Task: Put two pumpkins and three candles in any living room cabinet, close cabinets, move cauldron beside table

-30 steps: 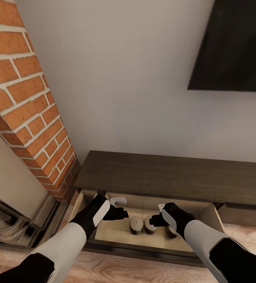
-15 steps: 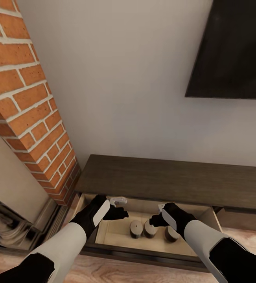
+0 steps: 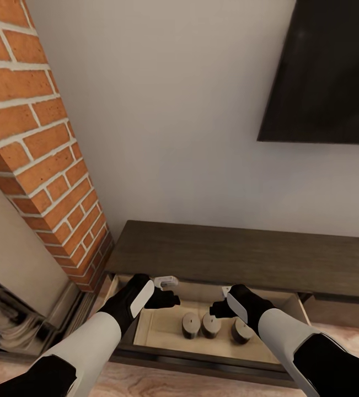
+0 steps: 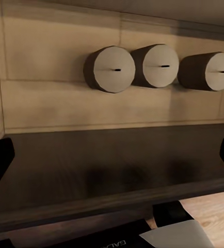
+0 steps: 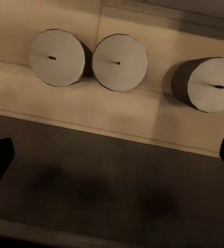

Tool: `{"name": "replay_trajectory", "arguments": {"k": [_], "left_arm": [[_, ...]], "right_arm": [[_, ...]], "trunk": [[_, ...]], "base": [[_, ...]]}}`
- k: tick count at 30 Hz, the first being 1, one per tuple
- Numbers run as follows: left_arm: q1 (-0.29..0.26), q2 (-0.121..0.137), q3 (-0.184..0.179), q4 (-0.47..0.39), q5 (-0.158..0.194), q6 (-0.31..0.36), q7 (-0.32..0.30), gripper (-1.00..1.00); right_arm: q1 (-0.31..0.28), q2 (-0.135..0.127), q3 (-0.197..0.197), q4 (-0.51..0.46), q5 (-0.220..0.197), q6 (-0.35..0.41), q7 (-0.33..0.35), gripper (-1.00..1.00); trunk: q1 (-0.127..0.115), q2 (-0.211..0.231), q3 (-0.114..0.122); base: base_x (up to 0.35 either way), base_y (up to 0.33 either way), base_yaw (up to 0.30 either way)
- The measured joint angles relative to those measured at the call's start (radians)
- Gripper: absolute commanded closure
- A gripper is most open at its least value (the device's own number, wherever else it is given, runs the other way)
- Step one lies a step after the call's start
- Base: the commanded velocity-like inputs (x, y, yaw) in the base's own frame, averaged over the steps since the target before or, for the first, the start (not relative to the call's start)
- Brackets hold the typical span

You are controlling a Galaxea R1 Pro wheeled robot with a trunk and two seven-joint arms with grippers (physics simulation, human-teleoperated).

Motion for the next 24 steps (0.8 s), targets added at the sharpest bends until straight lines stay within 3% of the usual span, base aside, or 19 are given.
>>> {"name": "replay_trajectory", "arguments": {"k": [24], "left_arm": [[0.000, 0.000, 0.000, 0.000, 0.000, 0.000, 0.000, -1.00]], "right_arm": [[0.000, 0.000, -0.001, 0.000, 0.000, 0.000, -0.001, -1.00]], "trunk": [[0.000, 0.000, 0.039]], "base": [[0.000, 0.000, 0.000]]}}
